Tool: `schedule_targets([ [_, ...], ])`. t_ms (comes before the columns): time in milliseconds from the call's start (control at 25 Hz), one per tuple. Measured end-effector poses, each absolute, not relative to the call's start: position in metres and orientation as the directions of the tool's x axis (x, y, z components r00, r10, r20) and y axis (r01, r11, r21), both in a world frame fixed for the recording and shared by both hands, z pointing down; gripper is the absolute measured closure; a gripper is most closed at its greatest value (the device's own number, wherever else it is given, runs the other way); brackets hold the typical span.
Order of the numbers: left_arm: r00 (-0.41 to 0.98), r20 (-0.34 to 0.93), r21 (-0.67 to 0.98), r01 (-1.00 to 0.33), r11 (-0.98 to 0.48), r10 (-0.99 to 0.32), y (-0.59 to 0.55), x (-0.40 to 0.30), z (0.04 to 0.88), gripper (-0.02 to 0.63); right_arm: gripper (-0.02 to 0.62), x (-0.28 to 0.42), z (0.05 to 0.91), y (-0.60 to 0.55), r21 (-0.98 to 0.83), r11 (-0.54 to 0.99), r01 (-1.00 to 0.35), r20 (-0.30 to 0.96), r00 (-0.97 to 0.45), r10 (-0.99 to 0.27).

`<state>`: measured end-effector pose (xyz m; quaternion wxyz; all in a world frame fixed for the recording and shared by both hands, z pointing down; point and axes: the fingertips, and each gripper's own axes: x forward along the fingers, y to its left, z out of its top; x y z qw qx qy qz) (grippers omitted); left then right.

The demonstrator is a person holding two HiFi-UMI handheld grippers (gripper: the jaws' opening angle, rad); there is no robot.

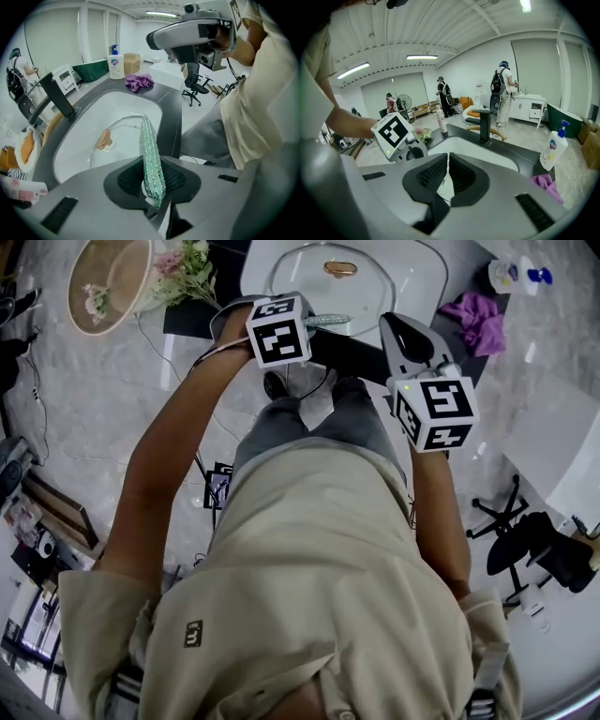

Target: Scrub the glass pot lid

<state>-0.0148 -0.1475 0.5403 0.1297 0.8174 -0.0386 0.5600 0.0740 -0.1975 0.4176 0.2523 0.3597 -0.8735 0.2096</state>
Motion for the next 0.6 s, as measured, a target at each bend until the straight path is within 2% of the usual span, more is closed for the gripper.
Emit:
schedule_targets([
  [600, 0.508, 0.811, -0.045, -0.442, -0.896, -0.291, -0.129, -0.094, 0.403, 0.515, 0.569, 0.010, 0.332, -0.178, -0.070, 0.755, -0.653, 0.503, -0.676, -0.538],
])
